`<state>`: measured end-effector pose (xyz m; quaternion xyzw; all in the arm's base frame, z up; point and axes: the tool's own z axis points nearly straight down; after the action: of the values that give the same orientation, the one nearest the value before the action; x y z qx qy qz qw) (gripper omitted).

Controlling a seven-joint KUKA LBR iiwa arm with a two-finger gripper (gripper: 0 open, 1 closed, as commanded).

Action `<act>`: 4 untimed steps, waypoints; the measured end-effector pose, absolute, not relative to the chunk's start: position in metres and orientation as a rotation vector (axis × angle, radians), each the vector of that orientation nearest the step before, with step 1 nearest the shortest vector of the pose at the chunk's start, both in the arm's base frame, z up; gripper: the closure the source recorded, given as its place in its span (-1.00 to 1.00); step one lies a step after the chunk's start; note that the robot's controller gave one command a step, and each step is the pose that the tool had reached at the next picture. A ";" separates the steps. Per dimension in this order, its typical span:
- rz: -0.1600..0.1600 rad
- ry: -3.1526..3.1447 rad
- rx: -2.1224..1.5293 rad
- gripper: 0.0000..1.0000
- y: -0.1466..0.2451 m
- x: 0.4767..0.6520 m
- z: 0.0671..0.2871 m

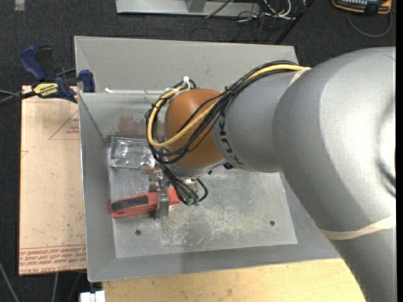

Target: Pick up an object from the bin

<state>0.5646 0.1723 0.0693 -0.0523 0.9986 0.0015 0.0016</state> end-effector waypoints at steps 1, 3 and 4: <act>0.003 3.139 -0.164 1.00 0.172 0.563 0.074; 0.004 3.138 -0.164 1.00 0.172 0.563 0.111; 0.004 3.137 -0.164 1.00 0.172 0.563 0.127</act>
Offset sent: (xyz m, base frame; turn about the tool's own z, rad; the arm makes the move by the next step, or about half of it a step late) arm -0.0001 0.0001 0.0175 0.0000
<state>0.5633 0.1720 0.1270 -0.0521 0.9986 0.0013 0.0001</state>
